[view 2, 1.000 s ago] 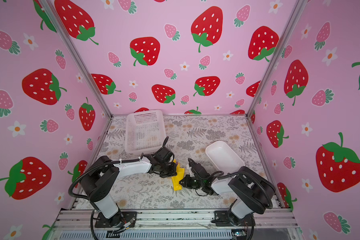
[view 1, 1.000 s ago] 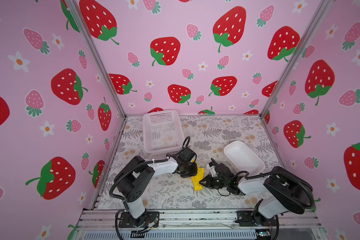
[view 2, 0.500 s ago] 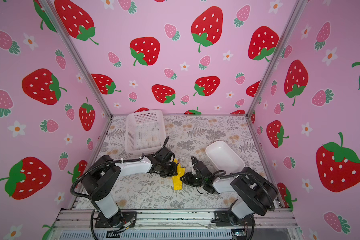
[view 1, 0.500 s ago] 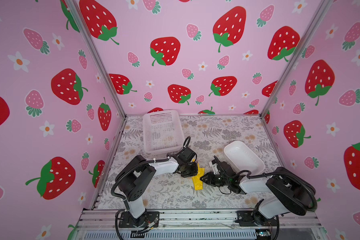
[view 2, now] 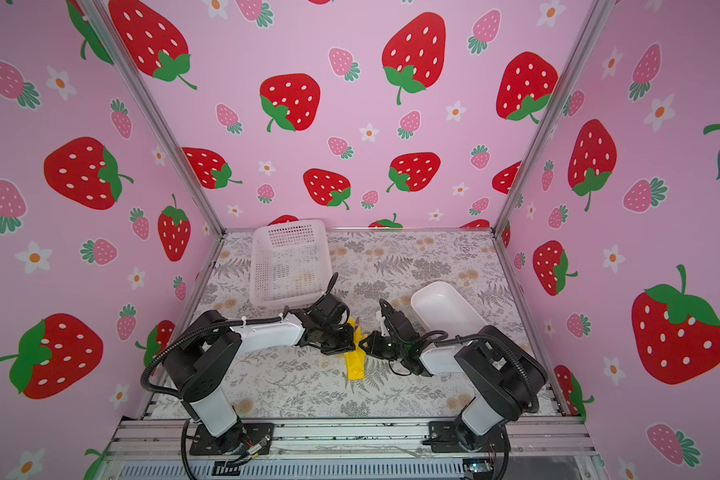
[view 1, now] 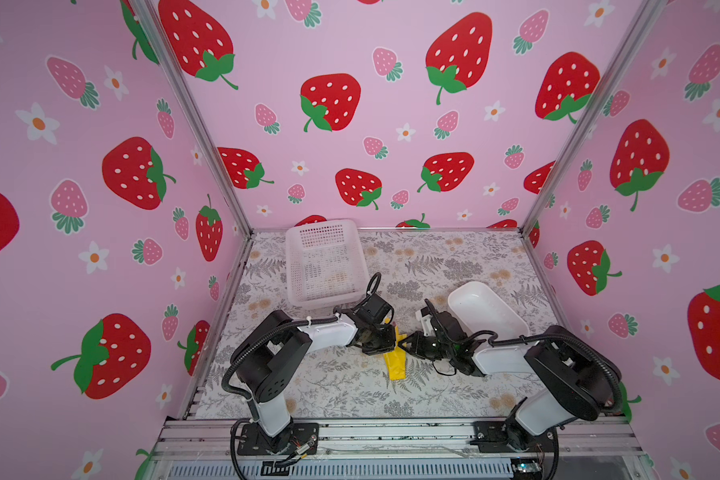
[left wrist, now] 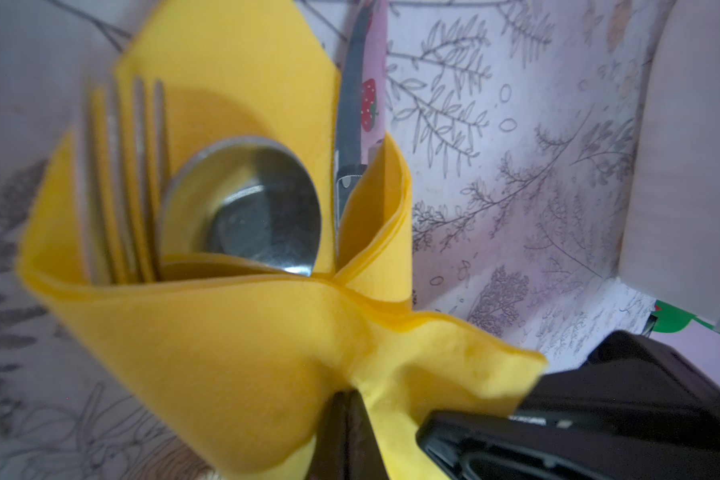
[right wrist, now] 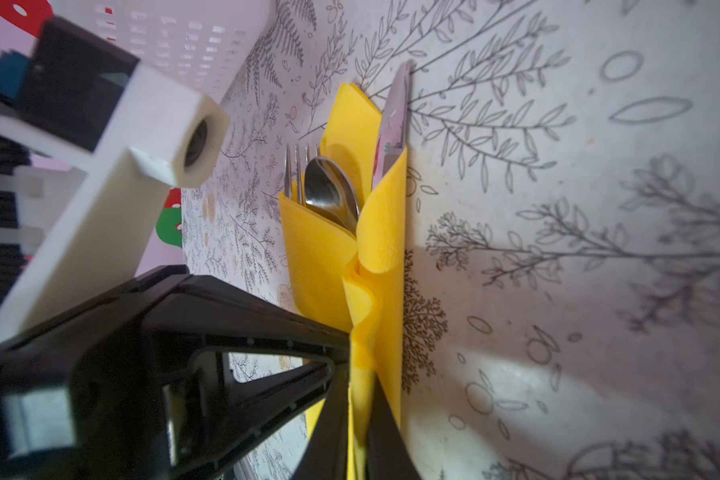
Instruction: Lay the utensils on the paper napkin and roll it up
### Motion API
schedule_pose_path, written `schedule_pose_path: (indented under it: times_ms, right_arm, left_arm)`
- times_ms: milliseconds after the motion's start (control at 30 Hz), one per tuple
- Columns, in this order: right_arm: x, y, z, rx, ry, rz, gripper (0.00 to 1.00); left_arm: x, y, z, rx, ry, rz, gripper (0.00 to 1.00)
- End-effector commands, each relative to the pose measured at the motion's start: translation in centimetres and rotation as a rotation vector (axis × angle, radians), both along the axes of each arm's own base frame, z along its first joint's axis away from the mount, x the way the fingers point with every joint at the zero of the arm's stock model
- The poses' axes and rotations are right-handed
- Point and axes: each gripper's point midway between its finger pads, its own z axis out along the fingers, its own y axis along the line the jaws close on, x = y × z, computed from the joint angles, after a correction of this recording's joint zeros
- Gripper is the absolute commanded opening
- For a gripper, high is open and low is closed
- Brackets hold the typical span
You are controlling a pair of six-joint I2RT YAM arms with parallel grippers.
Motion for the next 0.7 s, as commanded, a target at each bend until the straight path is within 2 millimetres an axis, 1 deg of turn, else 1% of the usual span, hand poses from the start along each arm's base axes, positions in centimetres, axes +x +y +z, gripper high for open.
schedule_pose_path:
  times_ms: [0,67,200,333,367,400,533,667]
  right_arm:
    - [0.0,-0.8,0.2,-0.011,-0.007,-0.024,0.07]
    - [-0.2,-1.0,0.2,-0.01,-0.005,-0.026,0.04]
    - [-0.5,-1.2,0.3,-0.003,-0.003,-0.022,0.05]
    - [-1.1,-1.0,0.3,0.017,0.016,0.001,0.14]
    - [-1.3,-0.9,0.2,0.022,0.02,0.008,0.14]
    - [-1.4,-0.9,0.2,0.023,0.021,0.009,0.14]
    - [-1.4,-0.8,0.0,0.022,0.026,0.014,0.07]
    - [-1.4,-0.6,0.2,0.042,0.027,0.01,0.06]
  left_arm:
    - [0.4,-0.6,1.0,-0.019,-0.026,-0.01,0.07]
    - [0.4,-0.6,1.0,-0.019,-0.026,-0.009,0.07]
    - [0.5,-0.8,1.0,-0.022,-0.024,-0.012,0.07]
    - [0.5,-0.7,1.0,-0.021,-0.025,-0.01,0.07]
    - [0.4,-0.7,1.0,-0.021,-0.024,-0.011,0.07]
    - [0.4,-0.7,1.0,-0.023,-0.024,-0.01,0.07]
    - [0.4,-0.9,1.5,-0.035,-0.034,-0.017,0.07]
    - [0.5,-1.0,2.1,-0.045,-0.049,-0.024,0.07]
